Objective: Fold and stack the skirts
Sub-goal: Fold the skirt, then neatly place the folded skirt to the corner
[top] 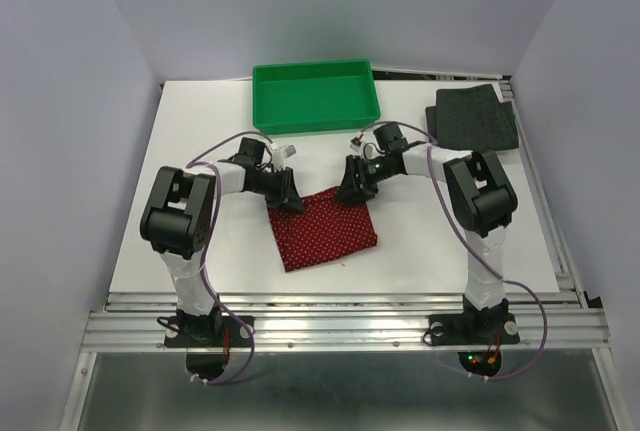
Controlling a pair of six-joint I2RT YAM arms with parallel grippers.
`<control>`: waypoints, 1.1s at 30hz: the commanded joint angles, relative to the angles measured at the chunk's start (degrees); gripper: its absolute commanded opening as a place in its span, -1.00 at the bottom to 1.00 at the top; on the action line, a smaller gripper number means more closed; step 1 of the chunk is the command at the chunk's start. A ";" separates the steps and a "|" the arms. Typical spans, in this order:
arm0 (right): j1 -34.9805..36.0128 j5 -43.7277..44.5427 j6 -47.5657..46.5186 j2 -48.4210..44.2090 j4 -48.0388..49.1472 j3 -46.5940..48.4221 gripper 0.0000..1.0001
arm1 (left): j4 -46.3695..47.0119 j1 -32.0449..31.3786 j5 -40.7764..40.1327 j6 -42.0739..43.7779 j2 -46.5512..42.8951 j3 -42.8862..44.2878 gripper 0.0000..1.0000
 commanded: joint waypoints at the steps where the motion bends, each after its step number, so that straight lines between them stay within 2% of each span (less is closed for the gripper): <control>1: -0.79 7.05 -5.63 -0.25 -1.15 4.38 0.08 | -1.40 -0.09 -3.30 1.50 2.30 4.43 -0.57; 7: -1.93 14.59 -9.60 -5.34 -3.79 10.36 0.12 | -2.63 -0.09 -9.18 5.10 3.53 13.39 -0.54; 13: -6.33 16.46 -8.38 -11.49 -5.55 10.99 0.43 | -5.87 0.00 -10.68 8.27 0.90 19.29 -0.24; 15: -7.03 17.42 -8.55 -13.52 -7.65 9.15 0.53 | -8.52 0.96 -11.47 8.71 -2.78 17.98 -0.07; 17: -7.03 18.74 -6.90 -14.31 -9.41 7.83 0.72 | -9.66 1.84 -11.48 7.32 -7.68 15.44 0.10; 20: -7.03 17.52 -1.71 -15.37 -10.30 3.00 0.77 | -10.37 2.72 -10.34 5.20 -13.15 9.64 0.70; 22: -7.03 15.86 1.27 -16.24 -8.55 -1.74 0.90 | -11.06 2.98 -9.54 4.32 -15.70 6.47 0.74; 24: -7.03 14.53 3.39 -17.21 -5.30 -5.86 1.00 | -11.59 3.16 -10.41 1.96 -17.20 3.93 0.86; 25: -7.03 14.52 3.40 -17.21 -4.42 -5.89 1.00 | -11.95 3.34 -10.42 1.24 -17.21 2.95 0.93; 27: -7.03 14.08 3.84 -17.30 -3.18 -8.43 1.00 | -12.73 3.43 -16.01 -1.64 -18.52 1.11 0.97; 33: -6.51 14.88 3.14 -16.16 -2.83 -11.51 1.00 | -18.28 4.48 -16.49 -1.48 -16.59 -0.13 0.97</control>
